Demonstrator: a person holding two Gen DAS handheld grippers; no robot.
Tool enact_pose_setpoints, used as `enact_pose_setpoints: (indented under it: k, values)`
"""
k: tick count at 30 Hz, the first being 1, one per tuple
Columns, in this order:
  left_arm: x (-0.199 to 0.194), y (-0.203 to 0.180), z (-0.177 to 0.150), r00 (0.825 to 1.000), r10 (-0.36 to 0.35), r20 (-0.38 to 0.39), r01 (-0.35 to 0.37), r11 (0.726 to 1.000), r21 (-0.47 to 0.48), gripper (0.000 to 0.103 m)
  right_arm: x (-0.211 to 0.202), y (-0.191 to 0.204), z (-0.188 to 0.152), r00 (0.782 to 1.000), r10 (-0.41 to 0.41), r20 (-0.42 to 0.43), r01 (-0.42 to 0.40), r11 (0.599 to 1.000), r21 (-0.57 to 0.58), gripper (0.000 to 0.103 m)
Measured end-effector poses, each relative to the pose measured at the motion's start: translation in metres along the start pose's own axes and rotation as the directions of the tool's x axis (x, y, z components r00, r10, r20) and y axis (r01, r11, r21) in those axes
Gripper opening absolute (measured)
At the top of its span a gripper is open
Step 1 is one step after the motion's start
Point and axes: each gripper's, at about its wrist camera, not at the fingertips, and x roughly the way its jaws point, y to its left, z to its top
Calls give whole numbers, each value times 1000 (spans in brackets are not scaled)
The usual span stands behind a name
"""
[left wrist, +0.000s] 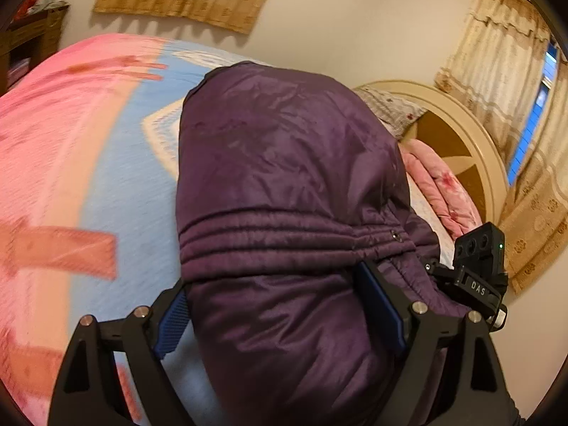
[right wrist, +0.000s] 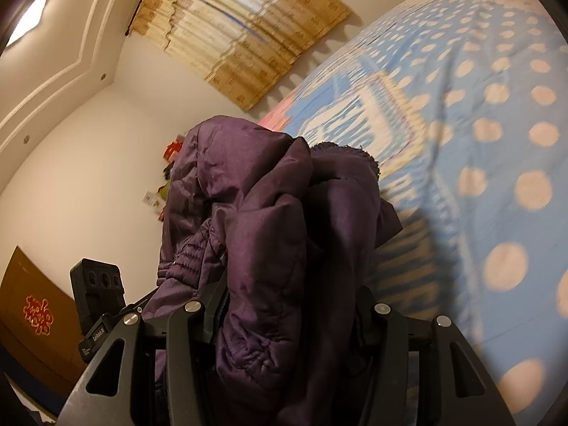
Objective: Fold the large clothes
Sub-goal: 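Lift the jacket bundle with both grippers and carry it across the bed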
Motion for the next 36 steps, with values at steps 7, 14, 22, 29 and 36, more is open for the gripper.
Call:
enact_pose_setpoints:
  k: [7, 14, 22, 29, 36]
  values:
    - [-35, 27, -17, 998, 65, 25, -64, 997, -54, 90, 35, 36, -20, 996, 45, -75, -49, 998, -48, 52]
    - [-63, 52, -29, 991, 118, 55, -113, 989, -98, 90, 69, 68, -36, 989, 80, -128, -90, 993, -78, 52]
    - [-88, 67, -38, 981, 170, 89, -157, 978, -137, 90, 103, 93, -49, 975, 125, -184, -144, 985, -94, 52]
    - [-110, 78, -48, 969, 217, 122, -192, 964, -186, 90, 146, 119, -47, 957, 161, -242, -194, 974, -117, 52]
    - [-133, 93, -53, 946, 287, 147, -248, 940, -235, 90, 194, 148, -52, 928, 206, -309, -254, 959, -125, 52]
